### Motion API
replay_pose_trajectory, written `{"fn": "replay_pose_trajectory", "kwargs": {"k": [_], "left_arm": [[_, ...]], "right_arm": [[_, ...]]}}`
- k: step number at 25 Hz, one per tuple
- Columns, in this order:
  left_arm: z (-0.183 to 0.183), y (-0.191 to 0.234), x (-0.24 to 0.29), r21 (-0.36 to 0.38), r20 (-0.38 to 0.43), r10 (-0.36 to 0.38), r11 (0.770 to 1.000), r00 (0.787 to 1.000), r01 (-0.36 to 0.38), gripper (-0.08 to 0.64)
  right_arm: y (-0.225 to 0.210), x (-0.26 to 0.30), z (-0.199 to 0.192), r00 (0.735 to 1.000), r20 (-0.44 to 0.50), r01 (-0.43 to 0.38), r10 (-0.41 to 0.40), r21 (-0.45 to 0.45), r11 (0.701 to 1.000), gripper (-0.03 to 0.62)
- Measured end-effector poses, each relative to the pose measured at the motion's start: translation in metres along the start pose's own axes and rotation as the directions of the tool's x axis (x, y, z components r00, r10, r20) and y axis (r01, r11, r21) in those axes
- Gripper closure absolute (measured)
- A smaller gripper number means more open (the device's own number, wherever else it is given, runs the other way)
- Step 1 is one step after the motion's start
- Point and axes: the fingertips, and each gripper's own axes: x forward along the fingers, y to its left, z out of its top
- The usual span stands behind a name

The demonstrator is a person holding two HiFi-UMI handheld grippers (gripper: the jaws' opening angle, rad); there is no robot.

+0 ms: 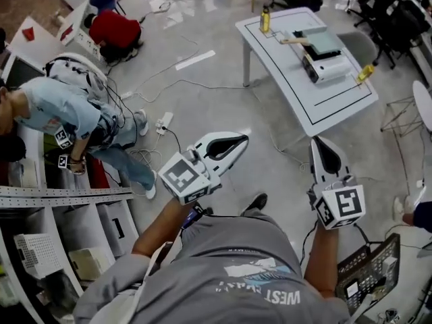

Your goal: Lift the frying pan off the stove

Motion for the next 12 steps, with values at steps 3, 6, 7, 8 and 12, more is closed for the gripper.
{"fn": "replay_pose_trajectory", "kwargs": {"k": [3, 6, 7, 8, 12], "left_arm": [[-0.001, 0.003, 0.023, -0.002, -0.013, 0.022, 1.000, 1.000, -0.022, 0.561], [0.003, 0.008, 0.042, -0.001, -0.023, 0.042, 0.999, 0.999, -0.042, 0.561], [0.005, 0.008, 0.049, 0.001, -0.026, 0.046, 0.999, 0.999, -0.046, 0.561], [0.006, 0.009, 0.056, 0.004, -0.028, 0.048, 0.999, 0.998, -0.048, 0.561], [0.012, 0.010, 0.087, 0.019, -0.032, 0.049, 0.999, 0.998, -0.049, 0.561]], "right_arm": [[-0.024, 0.008, -0.002, 1.000, 0.000, -0.029, 0.029, 0.009, 1.000, 0.578], [-0.043, 0.013, 0.001, 0.999, 0.003, -0.050, 0.050, 0.009, 0.999, 0.578], [-0.050, 0.013, 0.003, 0.999, 0.006, -0.054, 0.054, 0.010, 0.999, 0.578], [-0.057, 0.013, 0.004, 0.998, 0.009, -0.056, 0.056, 0.010, 0.998, 0.578], [-0.087, 0.011, 0.004, 0.999, 0.014, -0.050, 0.050, 0.015, 0.999, 0.578]]}}
